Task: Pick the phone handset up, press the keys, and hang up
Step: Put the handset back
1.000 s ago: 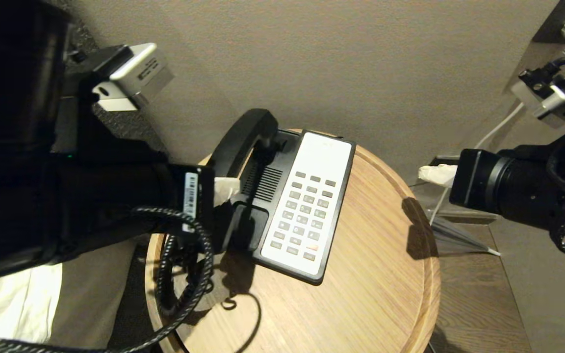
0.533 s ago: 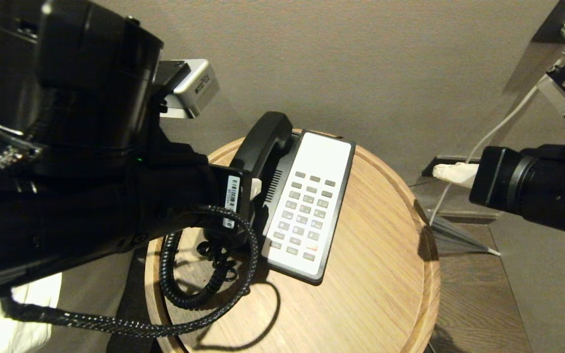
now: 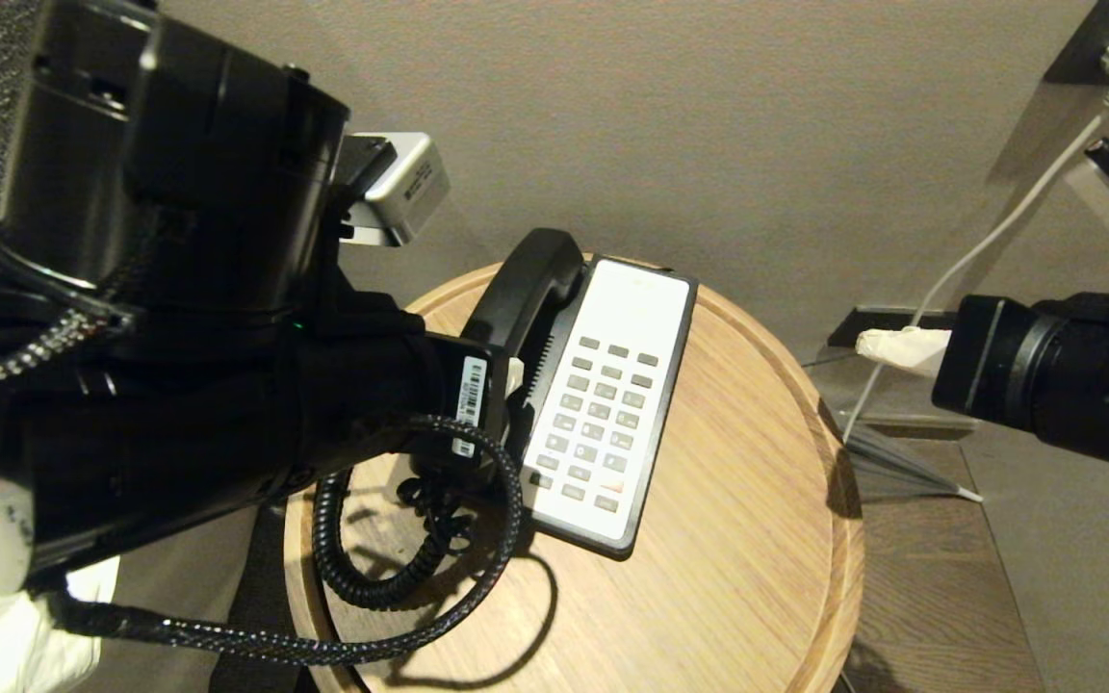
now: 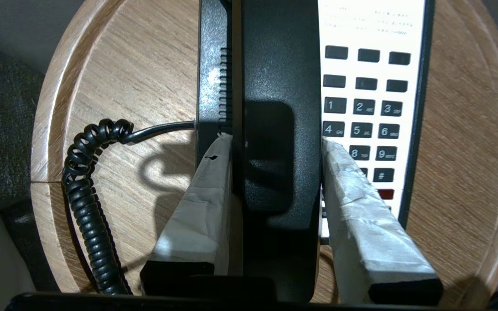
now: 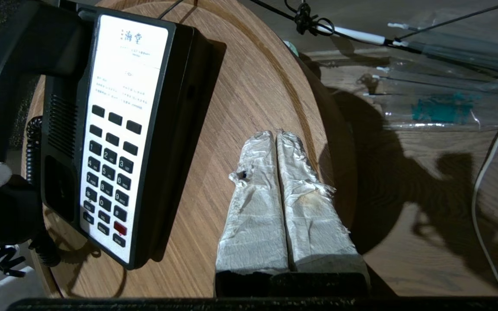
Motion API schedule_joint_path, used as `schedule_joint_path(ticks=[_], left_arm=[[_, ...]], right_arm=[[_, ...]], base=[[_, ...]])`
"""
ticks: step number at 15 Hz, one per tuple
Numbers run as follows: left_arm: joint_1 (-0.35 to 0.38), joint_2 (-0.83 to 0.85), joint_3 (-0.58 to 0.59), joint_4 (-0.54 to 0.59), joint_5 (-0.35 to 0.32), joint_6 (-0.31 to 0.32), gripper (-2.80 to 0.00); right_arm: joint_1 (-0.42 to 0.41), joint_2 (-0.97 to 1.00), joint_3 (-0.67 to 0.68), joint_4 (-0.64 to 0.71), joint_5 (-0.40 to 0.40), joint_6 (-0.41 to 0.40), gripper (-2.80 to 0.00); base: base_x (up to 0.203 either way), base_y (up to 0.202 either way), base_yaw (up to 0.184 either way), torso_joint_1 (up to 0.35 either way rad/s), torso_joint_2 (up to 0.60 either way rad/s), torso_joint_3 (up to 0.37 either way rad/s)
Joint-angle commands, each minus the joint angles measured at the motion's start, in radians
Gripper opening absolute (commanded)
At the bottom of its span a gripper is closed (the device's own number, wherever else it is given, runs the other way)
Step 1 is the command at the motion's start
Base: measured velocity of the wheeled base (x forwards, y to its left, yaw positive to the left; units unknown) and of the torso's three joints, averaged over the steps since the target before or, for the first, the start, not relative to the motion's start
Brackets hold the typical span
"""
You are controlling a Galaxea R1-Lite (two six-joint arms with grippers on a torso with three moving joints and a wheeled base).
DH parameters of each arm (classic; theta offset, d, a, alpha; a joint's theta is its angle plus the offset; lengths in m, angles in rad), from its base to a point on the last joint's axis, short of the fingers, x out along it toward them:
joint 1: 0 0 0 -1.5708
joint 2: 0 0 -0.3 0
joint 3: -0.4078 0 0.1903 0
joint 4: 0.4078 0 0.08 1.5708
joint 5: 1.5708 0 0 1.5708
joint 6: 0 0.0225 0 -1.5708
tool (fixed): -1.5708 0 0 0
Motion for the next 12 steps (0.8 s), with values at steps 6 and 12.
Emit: schedule_joint_path(ticks=[6, 12], left_arm=[[0.001, 0.002, 0.068, -0.035, 0.003, 0.018, -2.80], [0.002, 0.022, 0.067, -0.056, 0.002, 0.018, -2.80]], right_arm=[[0.001, 0.001, -0.010, 0.000, -0.002, 0.002, -2.80], [0.001, -0.004, -0.008, -0.002, -0.002, 0.002, -2.80]], base=[[0.000, 0.000, 0.000, 0.000, 0.00, 0.000], [0.000, 0.000, 0.000, 0.000, 0.00, 0.000]])
